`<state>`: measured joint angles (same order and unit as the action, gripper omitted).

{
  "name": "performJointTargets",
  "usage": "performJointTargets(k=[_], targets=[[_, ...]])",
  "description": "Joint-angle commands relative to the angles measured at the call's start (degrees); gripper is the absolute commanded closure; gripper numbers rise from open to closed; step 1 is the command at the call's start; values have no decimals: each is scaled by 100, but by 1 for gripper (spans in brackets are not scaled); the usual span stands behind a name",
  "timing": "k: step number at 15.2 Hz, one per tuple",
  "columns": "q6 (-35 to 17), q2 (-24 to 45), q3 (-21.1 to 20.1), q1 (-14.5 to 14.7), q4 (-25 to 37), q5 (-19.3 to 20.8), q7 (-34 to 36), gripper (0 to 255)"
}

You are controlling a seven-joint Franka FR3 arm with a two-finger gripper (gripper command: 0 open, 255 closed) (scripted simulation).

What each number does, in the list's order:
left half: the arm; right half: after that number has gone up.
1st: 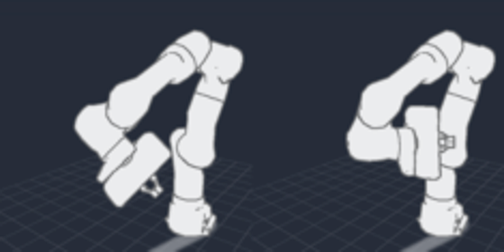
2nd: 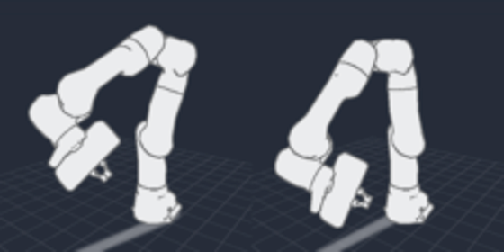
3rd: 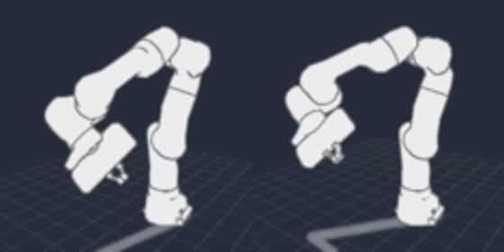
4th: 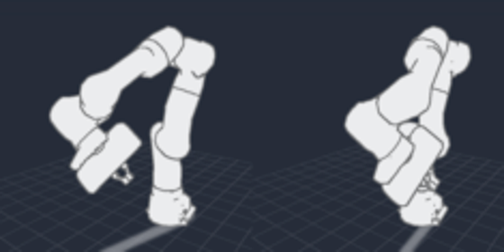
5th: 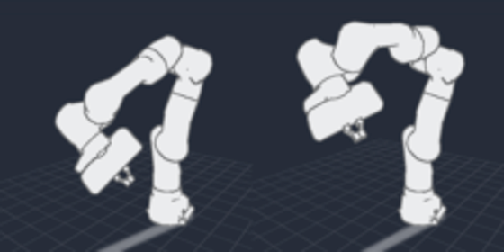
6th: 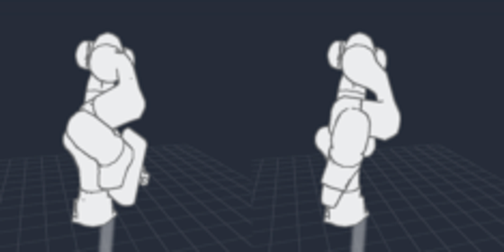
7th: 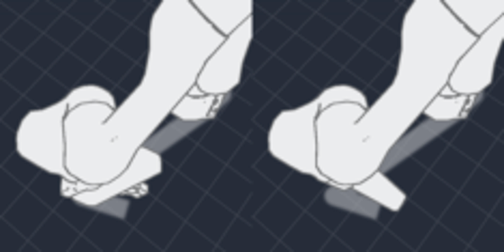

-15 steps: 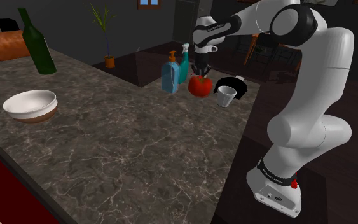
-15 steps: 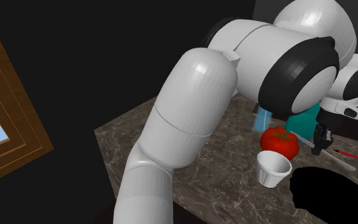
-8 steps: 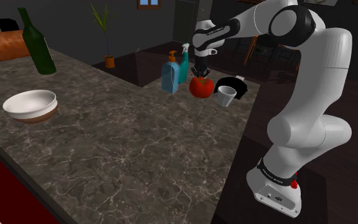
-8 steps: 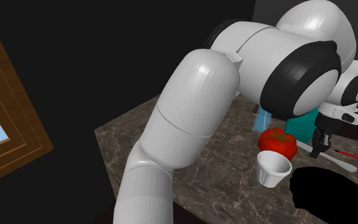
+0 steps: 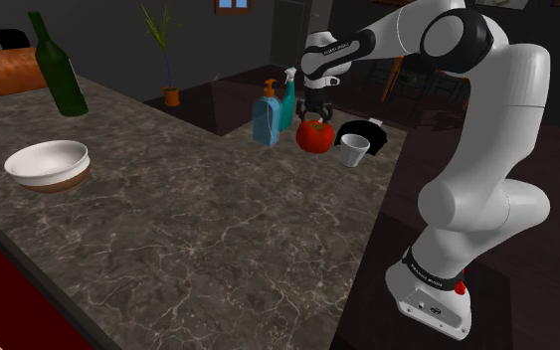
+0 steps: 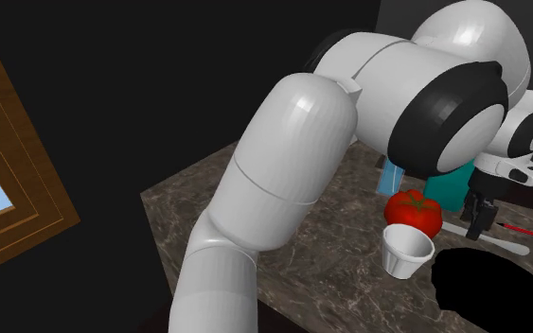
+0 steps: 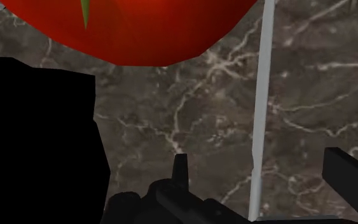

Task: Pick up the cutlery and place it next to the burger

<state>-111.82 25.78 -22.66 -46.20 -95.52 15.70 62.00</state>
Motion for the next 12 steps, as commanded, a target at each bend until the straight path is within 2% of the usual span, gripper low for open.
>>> performJointTargets(k=[1, 4, 12], targets=[[169, -48, -18, 9, 126, -33, -23, 0], [661, -136, -60, 51, 540, -103, -77, 0], [661, -136, -60, 51, 540, -103, -77, 0]])
